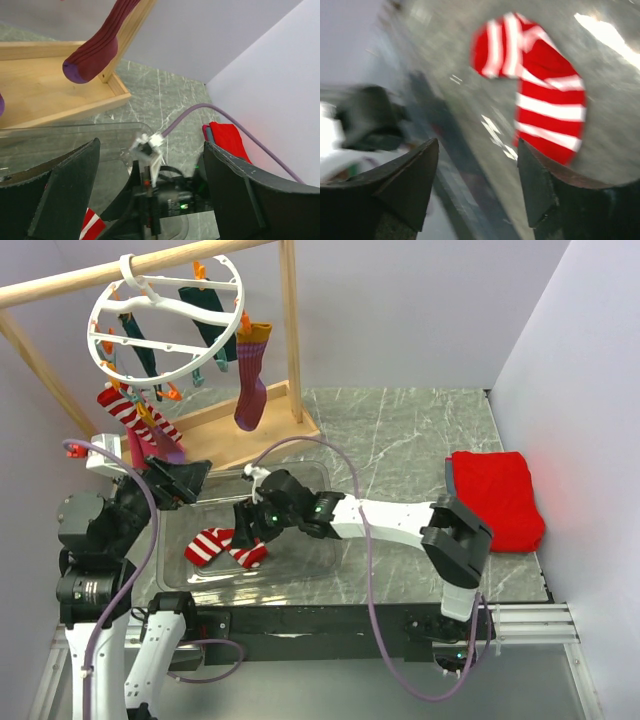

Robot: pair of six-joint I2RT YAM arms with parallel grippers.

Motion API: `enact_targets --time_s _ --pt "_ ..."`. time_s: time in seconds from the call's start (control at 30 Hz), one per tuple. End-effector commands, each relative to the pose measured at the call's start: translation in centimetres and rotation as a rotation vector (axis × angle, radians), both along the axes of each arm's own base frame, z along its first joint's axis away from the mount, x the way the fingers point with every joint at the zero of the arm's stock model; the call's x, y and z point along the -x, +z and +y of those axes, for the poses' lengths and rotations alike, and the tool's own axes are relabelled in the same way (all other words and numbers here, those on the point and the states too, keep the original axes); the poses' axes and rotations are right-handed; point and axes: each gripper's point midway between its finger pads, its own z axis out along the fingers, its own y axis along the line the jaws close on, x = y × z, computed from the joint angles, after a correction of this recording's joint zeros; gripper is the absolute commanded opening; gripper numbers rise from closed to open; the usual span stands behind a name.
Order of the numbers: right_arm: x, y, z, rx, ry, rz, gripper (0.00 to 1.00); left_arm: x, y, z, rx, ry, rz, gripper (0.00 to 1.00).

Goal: Remove the socks clipped to the hanger

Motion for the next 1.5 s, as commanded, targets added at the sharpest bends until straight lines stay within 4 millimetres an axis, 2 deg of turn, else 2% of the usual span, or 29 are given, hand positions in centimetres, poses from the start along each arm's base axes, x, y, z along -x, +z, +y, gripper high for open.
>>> enact_targets --time_s 0.0,0.03,0.07,0.1,0.2,0.33,0.4,0.53,0.6,0.63,0.67,0.7,0.73,0.8,0.87,0.93,0.97,1.03,1.07,1.13,1.17,1.2,1.27,1.3,1.33,1.37,1.43,1.47 --pt "-0.2 -4.6 -2.3 0.249 0.096 -0.097 0.67 1.4 2.8 0.6 -0.001 0.042 -0.08 0.88" --pt "-0.2 -5.7 -2.4 0.284 0.12 -0.109 0.66 1.5 2.7 0.7 -0.004 0.046 -0.076 0.88" --pt "-0.2 -5.8 -2.4 0.309 0.132 -0.112 0.66 1.5 2.8 0.7 -0.007 0.043 -0.08 0.89" --pt "-0.5 -7.0 -2.4 0.35 0.128 -0.116 0.66 1.6 2.7 0.6 -0.005 0.04 -0.08 0.89" --pt "-0.8 -8.3 -2.0 0.4 0.143 -0.129 0.66 1.7 2.7 0.2 0.005 0.017 -0.079 0.89" --pt "-1.5 -8.9 -0.9 0.42 0.114 -0.173 0.64 1.8 2.6 0.0 0.009 0.006 -0.078 0.89" --pt "-1.5 -9.7 -0.8 0.45 0.109 -0.18 0.57 1.8 2.6 0.0 0.007 0.006 -0.075 0.89" --pt "-1.9 -9.6 -0.3 0.467 0.109 -0.221 0.46 2.0 3.0 0.0 -0.003 0.005 -0.087 0.89" --pt "-1.7 -9.6 -0.1 0.478 0.117 -0.234 0.36 2.1 3.1 0.1 -0.006 0.007 -0.091 0.89" --pt "-2.0 -8.8 0.6 0.463 0.117 -0.25 0.29 2.3 3.2 0.1 -0.004 0.008 -0.095 0.89" --pt "-2.0 -8.6 0.7 0.466 0.121 -0.248 0.13 2.2 3.1 0.1 -0.004 0.008 -0.093 0.89" --pt "-2.0 -8.2 1.1 0.463 0.123 -0.253 0.07 2.2 3.2 0.1 -0.003 0.008 -0.094 0.89" --pt "-2.1 -6.7 1.8 0.441 0.126 -0.265 0.0 2.2 3.2 0.1 0.001 0.008 -0.093 0.89" --pt "-1.6 -4.5 2.7 0.389 0.145 -0.262 0.0 2.4 3.4 0.0 0.001 0.007 -0.099 0.89" --pt "-0.7 -1.4 3.7 0.291 0.181 -0.244 0.0 2.5 3.5 0.1 0.0 0.008 -0.104 0.89" --pt "-0.2 -0.1 3.7 0.25 0.2 -0.227 0.0 2.6 3.5 0.1 -0.004 0.01 -0.102 0.89" --pt "0.1 1.1 3.5 0.227 0.206 -0.226 0.0 2.7 3.7 0.1 -0.005 0.01 -0.107 0.89" --pt "0.3 1.0 2.5 0.237 0.231 -0.219 0.0 2.8 3.7 0.2 -0.012 0.013 -0.108 0.89" --pt "0.5 1.7 2.0 0.235 0.243 -0.238 0.0 2.9 3.8 0.2 -0.015 0.015 -0.112 0.89" --pt "-0.1 0.8 0.0 0.314 0.291 -0.347 0.0 2.9 3.8 0.2 -0.016 0.018 -0.113 0.89" --pt "-0.4 1.3 -1.0 0.339 0.3 -0.413 0.0 2.9 3.7 0.2 -0.016 0.018 -0.114 0.89" --pt "-1.3 -0.1 -2.6 0.422 0.326 -0.5 0.0 3.0 3.7 0.1 -0.012 0.011 -0.113 0.89" --pt "-2.6 -0.2 -4.4 0.484 0.314 -0.574 0.0 2.9 3.5 0.0 -0.009 0.005 -0.112 0.89" --pt "-3.0 -1.4 -5.5 0.517 0.34 -0.59 0.0 2.9 3.5 -0.1 -0.005 -0.002 -0.11 0.89" --pt "-3.0 -1.5 -5.7 0.497 0.359 -0.578 0.0 2.9 3.5 -0.1 -0.005 -0.003 -0.113 0.89" --pt "-4.4 -1.4 -6.8 0.501 0.327 -0.566 0.0 2.9 3.5 -0.2 -0.004 -0.007 -0.113 0.89" --pt "-5.4 -2.6 -8.3 0.509 0.303 -0.498 0.0 3.0 3.5 -0.3 -0.005 -0.015 -0.112 0.89" --pt "-4.8 -3.0 -8.3 0.458 0.342 -0.435 0.0 3.0 3.6 -0.3 -0.007 -0.016 -0.114 0.89"
